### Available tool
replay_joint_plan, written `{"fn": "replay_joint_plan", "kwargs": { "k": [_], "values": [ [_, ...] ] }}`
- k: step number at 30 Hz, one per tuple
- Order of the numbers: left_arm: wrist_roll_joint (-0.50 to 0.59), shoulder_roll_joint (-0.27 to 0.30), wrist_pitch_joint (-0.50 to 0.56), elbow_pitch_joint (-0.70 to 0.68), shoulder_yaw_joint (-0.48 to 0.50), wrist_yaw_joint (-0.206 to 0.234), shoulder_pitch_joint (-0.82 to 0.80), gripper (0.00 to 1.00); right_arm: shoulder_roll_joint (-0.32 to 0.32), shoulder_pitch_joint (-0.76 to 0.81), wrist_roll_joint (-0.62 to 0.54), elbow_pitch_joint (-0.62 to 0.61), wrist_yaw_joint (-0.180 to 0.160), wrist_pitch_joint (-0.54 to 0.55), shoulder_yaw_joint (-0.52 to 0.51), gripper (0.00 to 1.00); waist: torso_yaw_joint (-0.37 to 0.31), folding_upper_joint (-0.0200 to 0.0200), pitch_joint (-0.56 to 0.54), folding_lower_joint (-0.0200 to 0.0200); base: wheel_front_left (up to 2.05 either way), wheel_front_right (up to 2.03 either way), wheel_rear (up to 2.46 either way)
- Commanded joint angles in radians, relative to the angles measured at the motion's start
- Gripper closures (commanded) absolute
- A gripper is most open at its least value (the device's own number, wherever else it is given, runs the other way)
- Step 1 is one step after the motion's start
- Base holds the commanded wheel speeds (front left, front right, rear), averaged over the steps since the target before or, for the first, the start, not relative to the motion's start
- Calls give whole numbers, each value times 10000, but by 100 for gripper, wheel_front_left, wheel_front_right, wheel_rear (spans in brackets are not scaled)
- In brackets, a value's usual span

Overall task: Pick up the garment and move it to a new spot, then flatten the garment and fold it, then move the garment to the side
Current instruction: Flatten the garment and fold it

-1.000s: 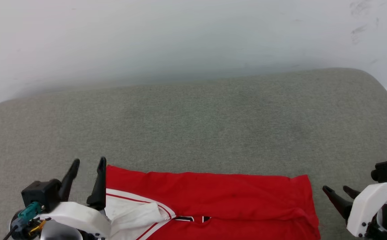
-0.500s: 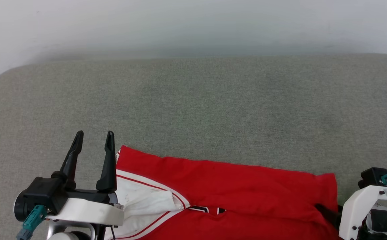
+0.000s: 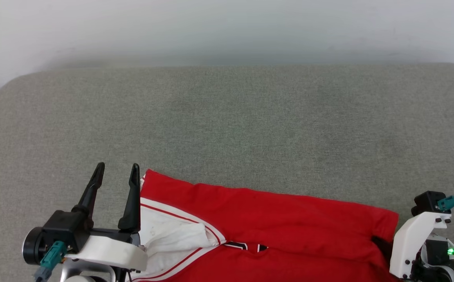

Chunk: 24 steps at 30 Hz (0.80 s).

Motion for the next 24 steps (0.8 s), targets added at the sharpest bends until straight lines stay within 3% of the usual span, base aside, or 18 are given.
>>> {"fn": "replay_joint_plan", "kwargs": {
  "k": [1,7,17,24],
  "values": [
    [107,35,-2,112,-42,41,149,0,48,66,-76,43,2,19,120,100,-96,0,-209,-1,0,0,0],
    [41,-159,-45,453,-64,140,496,0,-277,-100,-218,-51,-1,-33,-432,100,-359,0,-668,-1,0,0,0],
    [127,-134,-77,529,12,150,790,0,-679,-169,-566,266,1,498,-2897,100,-761,0,-975,-1,0,0,0],
    [74,-124,-23,568,-74,134,868,0,841,-383,1421,-170,2,2574,-3747,100,-929,0,-1105,-1,0,0,0]
  ]
}}
